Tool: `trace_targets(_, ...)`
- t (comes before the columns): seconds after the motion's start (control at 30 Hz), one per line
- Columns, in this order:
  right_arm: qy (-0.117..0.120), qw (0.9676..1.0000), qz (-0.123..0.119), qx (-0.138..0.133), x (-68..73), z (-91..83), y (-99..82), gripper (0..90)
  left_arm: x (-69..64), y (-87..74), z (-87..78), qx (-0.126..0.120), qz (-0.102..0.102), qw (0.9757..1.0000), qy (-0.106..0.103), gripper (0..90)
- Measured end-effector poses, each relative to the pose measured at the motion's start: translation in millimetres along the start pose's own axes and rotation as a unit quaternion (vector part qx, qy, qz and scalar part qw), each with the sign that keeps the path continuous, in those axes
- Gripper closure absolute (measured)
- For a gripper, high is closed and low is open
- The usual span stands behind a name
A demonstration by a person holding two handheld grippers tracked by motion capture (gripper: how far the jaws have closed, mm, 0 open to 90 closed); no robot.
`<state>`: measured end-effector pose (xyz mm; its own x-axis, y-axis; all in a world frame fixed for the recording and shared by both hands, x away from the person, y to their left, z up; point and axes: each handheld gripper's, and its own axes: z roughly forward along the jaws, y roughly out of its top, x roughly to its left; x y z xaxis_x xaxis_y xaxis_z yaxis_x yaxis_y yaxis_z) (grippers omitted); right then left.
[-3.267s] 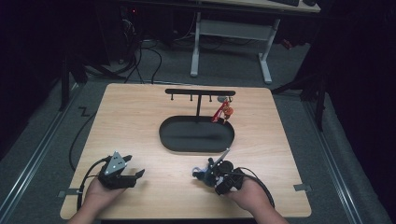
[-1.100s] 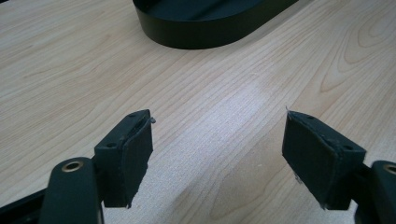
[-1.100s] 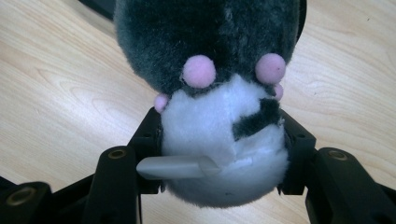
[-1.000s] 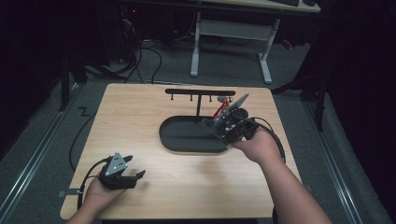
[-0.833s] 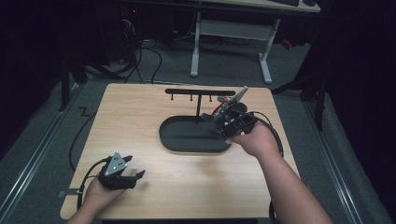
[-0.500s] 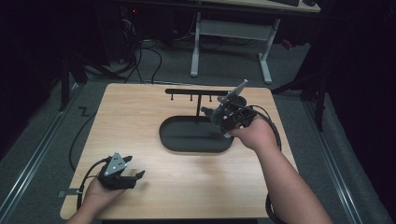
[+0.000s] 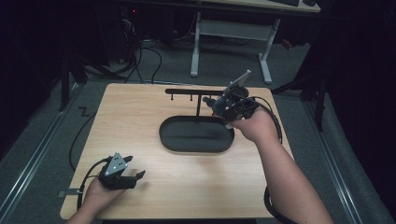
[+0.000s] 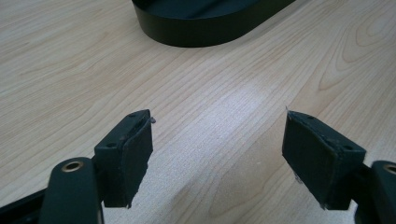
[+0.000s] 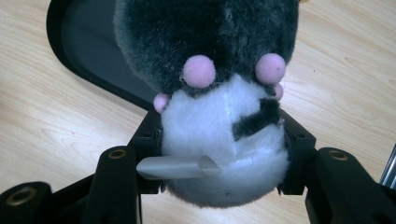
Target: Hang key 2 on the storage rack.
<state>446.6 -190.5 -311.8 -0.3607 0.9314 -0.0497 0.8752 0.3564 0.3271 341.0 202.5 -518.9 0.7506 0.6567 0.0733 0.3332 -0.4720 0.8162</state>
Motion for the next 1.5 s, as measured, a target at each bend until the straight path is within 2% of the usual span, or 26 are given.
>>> trace_targets(0.17, -0.015, 0.9998, 0.011, -0.004, -3.9, 3.7, 2.4, 47.7, 0.3, 0.3, 0.6, 0.000, 0.000, 1.0000, -0.001, 25.0)
trace_targets(0.4, -0.021, 0.9996, 0.014, -0.010, -4.3, 8.1, 6.4, 47.8, 0.4, 0.3, 0.6, 0.001, -0.001, 1.0000, -0.002, 25.0)
trace_targets(0.5, -0.038, 0.9992, 0.011, -0.004, -3.0, 11.3, 10.4, 47.8, -0.5, 0.1, 1.0, 0.001, -0.001, 1.0000, -0.002, 25.0)
trace_targets(0.63, -0.042, 0.9991, 0.010, 0.003, -3.3, 17.8, 10.6, 47.9, -0.4, 0.0, 1.0, 0.001, 0.000, 1.0000, -0.002, 25.0)
trace_targets(0.7, -0.040, 0.9991, 0.013, 0.006, -3.0, 22.9, 9.0, 48.0, -0.5, -0.3, 1.1, 0.001, 0.000, 1.0000, -0.001, 25.0)
trace_targets(0.93, -0.022, 0.9994, -0.003, 0.026, 3.8, 46.0, 3.0, 48.0, -2.0, -0.4, 1.6, 0.007, 0.003, 1.0000, -0.006, 25.1)
trace_targets(1.3, -0.003, 0.9996, 0.002, 0.028, 5.3, 79.1, 5.7, 47.3, -2.6, -1.0, 3.3, 0.011, 0.008, 0.9999, -0.008, 25.4)
trace_targets(1.4, 0.006, 0.9996, 0.005, 0.026, 6.8, 87.3, 8.5, 44.7, -3.0, -1.3, 3.6, 0.013, 0.009, 0.9998, -0.008, 25.4)
trace_targets(1.5, 0.023, 0.9993, 0.009, 0.030, 8.9, 93.9, 8.5, 37.8, -2.9, -1.5, 3.4, 0.015, 0.007, 0.9998, -0.010, 25.4)
